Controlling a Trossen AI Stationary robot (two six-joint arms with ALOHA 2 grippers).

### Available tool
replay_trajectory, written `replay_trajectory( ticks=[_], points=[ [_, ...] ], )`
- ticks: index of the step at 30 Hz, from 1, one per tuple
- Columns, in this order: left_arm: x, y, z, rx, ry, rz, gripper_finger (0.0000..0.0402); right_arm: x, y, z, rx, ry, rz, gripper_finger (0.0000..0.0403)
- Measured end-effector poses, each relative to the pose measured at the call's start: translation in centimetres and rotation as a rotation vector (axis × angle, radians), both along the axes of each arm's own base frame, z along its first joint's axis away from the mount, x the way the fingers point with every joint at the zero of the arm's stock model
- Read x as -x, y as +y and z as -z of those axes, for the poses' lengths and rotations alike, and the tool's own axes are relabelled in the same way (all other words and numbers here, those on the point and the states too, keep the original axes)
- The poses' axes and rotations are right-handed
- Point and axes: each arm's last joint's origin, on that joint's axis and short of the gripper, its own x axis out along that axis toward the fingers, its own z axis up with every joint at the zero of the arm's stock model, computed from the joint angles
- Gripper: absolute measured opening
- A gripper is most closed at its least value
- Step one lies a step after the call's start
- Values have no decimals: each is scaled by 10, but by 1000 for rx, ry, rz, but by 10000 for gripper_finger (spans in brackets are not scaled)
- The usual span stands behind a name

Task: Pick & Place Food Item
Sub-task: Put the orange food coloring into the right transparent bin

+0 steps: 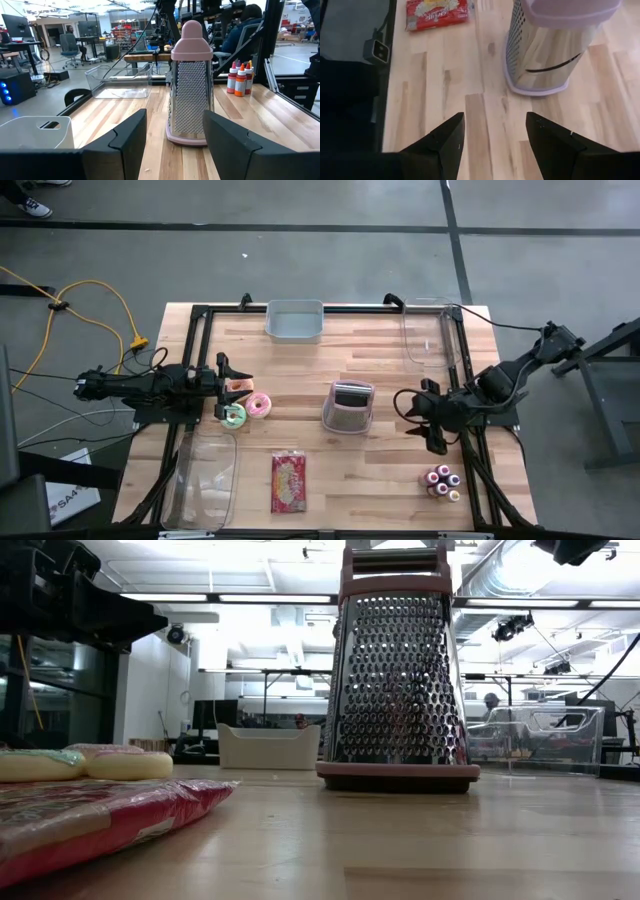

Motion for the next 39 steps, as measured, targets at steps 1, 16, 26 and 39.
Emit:
replay_trajectory(
  ticks=[1, 16, 26, 39],
  points=[
    [0, 0, 0, 0, 0, 0, 188, 0, 0, 0, -13, 8, 4, 201],
    [0, 0, 0, 0, 0, 0, 188, -2, 7, 7, -154, 138, -22, 201],
    [0, 0, 0, 0, 0, 0, 188, -2, 10, 24, -197, 356, 130, 201],
    [0, 0, 0, 0, -1, 0, 188, -11, 26, 39, -443, 614, 419, 201]
  ],
)
